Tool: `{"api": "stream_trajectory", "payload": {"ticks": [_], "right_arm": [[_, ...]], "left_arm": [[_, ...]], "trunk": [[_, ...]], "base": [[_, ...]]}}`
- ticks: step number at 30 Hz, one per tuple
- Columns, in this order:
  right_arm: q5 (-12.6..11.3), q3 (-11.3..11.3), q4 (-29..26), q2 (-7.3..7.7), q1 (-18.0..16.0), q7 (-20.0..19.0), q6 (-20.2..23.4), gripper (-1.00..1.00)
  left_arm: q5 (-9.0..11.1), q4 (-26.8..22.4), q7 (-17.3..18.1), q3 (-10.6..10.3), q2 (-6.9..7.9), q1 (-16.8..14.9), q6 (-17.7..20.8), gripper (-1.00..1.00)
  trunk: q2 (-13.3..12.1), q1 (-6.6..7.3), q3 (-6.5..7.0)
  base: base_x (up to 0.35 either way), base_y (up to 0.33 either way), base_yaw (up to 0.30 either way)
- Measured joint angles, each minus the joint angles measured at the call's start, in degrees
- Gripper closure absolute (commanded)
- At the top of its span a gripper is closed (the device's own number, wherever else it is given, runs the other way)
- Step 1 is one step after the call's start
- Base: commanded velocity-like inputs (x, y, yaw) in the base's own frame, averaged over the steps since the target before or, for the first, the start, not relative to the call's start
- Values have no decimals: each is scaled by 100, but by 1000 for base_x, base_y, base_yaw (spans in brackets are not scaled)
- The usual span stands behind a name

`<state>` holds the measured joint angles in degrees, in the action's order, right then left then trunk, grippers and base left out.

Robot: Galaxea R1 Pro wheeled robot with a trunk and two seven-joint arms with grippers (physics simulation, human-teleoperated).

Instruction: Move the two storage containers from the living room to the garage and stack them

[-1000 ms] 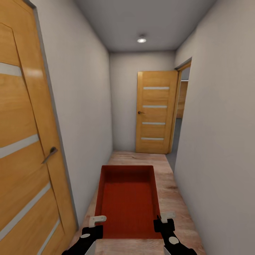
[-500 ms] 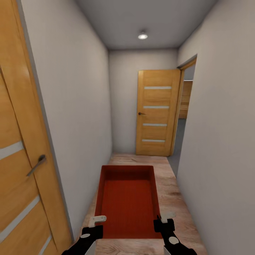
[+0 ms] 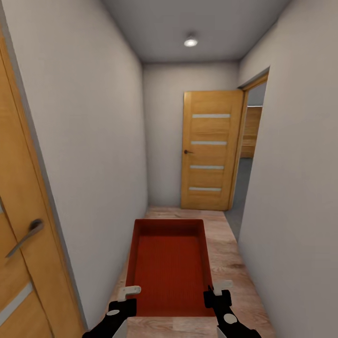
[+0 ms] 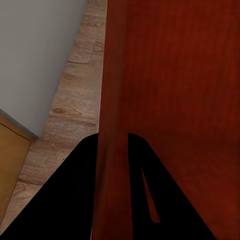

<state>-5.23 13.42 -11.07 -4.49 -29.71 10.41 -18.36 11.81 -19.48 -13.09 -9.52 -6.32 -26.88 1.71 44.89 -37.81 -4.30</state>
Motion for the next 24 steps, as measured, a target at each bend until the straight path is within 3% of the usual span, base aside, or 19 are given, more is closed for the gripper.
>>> {"api": "stream_trajectory", "payload": {"ticks": [24], "right_arm": [[0,1,0,-1,0,3,0,100]], "left_arm": [[0,0,0,0,0,0,0,100]], "trunk": [[0,0,0]], "base": [[323,0,0]]}}
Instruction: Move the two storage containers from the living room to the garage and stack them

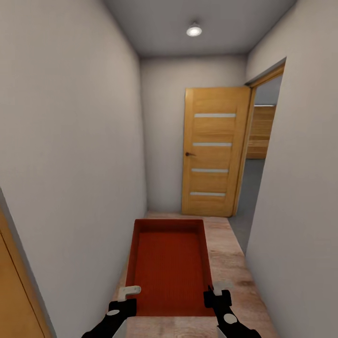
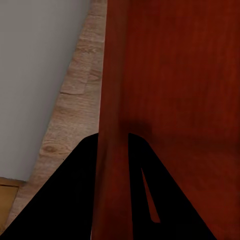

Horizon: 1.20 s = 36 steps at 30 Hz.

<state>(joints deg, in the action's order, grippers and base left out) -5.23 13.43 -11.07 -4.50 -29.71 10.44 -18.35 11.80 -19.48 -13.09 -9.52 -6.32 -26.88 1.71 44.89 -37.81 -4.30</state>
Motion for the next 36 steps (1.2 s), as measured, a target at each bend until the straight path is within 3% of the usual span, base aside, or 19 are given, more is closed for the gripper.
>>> {"api": "stream_trajectory", "payload": {"ticks": [23,36], "right_arm": [[-1,9,0,11,1,-21,51,100],[16,-12,-2,2,2,-9,7,100]], "left_arm": [[-6,45,0,22,-13,-2,7,100],[-10,12,11,12,0,-2,0,100]], "trunk": [[0,0,0],[0,0,0]], "base": [[323,0,-2],[323,0,-229]]}}
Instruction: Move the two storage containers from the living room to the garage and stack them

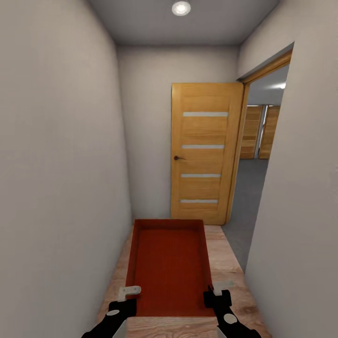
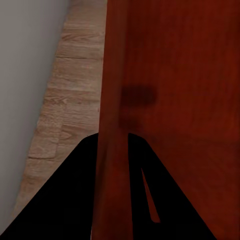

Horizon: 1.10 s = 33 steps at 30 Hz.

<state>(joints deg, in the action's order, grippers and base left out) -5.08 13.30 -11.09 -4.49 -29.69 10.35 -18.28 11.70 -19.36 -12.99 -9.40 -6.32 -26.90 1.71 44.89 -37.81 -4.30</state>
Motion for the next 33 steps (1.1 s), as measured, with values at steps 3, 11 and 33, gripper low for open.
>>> {"api": "stream_trajectory", "payload": {"ticks": [3,11,33], "right_arm": [[-1,1,0,0,0,1,0,100],[-7,3,2,5,-1,-8,-2,100],[-10,7,2,3,-1,-4,-1,100]], "left_arm": [[0,-1,0,0,0,0,0,100],[-1,-3,-10,0,-5,1,0,100],[5,-3,-10,-5,-3,1,0,100]], "trunk": [[0,0,0],[0,0,0],[0,0,0]], "base": [[323,0,-259],[323,0,-83],[323,0,-1]]}}
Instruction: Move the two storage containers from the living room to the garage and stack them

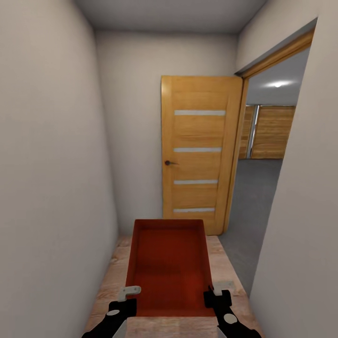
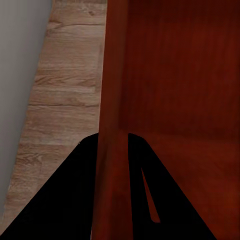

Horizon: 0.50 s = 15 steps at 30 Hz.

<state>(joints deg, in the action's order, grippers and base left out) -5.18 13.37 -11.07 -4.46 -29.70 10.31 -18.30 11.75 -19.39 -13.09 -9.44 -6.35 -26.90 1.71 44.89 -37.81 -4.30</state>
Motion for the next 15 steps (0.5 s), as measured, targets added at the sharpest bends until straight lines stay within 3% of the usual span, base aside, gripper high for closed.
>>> {"api": "stream_trajectory", "payload": {"ticks": [15], "right_arm": [[-5,6,0,0,0,4,2,100]], "left_arm": [[0,0,0,0,0,1,0,100]], "trunk": [[0,0,0]], "base": [[323,0,0]]}}
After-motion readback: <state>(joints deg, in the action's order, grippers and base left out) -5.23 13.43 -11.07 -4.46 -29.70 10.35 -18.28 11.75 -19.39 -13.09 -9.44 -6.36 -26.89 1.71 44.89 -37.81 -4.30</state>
